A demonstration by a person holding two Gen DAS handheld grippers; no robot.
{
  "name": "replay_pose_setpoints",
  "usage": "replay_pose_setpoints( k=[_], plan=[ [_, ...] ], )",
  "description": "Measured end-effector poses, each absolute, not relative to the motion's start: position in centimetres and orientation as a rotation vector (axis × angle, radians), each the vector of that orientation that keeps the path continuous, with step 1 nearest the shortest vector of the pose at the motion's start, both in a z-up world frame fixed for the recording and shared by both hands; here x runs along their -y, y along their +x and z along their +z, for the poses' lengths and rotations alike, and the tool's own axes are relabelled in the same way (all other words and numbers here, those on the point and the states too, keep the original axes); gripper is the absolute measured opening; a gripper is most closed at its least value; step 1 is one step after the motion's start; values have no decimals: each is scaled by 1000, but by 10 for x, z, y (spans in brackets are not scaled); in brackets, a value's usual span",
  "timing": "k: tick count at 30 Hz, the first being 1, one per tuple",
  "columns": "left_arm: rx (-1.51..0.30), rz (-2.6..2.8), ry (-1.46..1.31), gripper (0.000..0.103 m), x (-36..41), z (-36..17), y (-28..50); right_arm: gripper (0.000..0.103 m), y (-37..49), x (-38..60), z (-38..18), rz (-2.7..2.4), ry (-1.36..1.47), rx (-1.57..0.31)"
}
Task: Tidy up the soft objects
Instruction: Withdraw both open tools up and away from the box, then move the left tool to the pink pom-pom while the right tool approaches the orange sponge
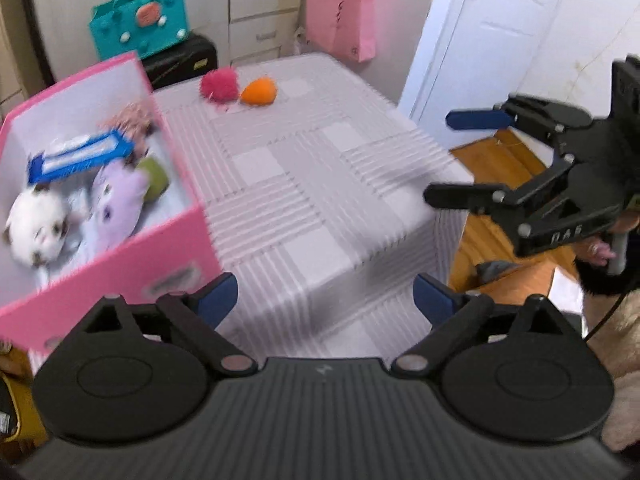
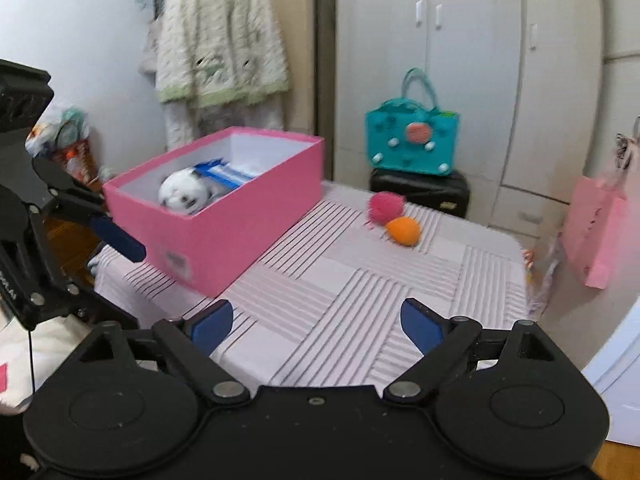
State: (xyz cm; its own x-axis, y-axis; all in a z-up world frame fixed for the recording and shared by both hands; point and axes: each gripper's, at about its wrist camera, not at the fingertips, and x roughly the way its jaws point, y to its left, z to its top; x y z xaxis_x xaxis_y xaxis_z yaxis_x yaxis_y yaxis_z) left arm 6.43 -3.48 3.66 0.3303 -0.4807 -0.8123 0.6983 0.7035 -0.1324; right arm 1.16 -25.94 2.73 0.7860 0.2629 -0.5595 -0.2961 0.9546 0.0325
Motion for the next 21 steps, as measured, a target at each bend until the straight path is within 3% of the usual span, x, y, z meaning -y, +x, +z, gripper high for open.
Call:
replay_pose_setpoints(
  k=[14, 21],
  plan=[
    [-693, -704, 173, 99, 95, 61, 115, 94, 74, 321, 5, 236, -5, -456],
    [-777, -639, 149, 99, 123, 69, 175, 94, 120, 334, 1, 300, 57, -492]
  ],
)
